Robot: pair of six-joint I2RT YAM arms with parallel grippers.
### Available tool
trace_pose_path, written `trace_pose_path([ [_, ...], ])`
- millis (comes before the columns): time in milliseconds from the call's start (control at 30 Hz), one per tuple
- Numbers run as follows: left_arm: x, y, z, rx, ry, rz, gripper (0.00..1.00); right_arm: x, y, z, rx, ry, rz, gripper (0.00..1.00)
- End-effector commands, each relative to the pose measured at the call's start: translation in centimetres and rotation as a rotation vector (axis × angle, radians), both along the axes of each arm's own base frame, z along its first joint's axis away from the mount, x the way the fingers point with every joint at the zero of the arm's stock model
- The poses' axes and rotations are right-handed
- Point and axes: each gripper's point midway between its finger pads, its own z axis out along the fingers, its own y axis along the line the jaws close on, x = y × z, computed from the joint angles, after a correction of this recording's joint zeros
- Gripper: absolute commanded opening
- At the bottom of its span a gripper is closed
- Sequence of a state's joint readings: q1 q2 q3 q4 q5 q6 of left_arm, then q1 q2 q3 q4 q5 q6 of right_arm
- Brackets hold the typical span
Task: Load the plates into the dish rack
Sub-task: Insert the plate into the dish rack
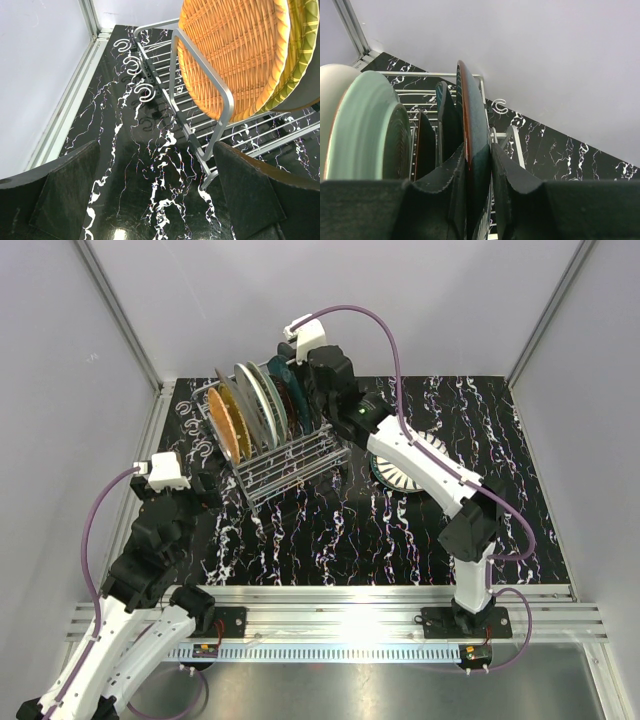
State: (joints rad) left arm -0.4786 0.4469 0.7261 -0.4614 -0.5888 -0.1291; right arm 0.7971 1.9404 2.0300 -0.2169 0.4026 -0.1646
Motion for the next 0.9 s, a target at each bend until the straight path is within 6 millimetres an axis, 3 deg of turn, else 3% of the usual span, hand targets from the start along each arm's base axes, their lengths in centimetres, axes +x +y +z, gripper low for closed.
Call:
trace_pose_path([
  [0, 0.5, -0.4, 0.7, -0.017, -0.033, -0.012, 0.99, -1.9, -1.2, 4.7, 0.105, -0.054, 0.003, 0.29],
  [333, 0.6, -0.5, 0.5, -0.011, -0.023, -0.011, 0.99, -2.7, -1.8, 4.9, 0.126, -0.049, 0.005, 0.15],
  [867, 0.7, -0.4, 0.3, -0.005, -0.014, -0.003, 0.99, -2.1, -1.5, 1.8, 0.140, -0.022, -0.014, 0.00],
])
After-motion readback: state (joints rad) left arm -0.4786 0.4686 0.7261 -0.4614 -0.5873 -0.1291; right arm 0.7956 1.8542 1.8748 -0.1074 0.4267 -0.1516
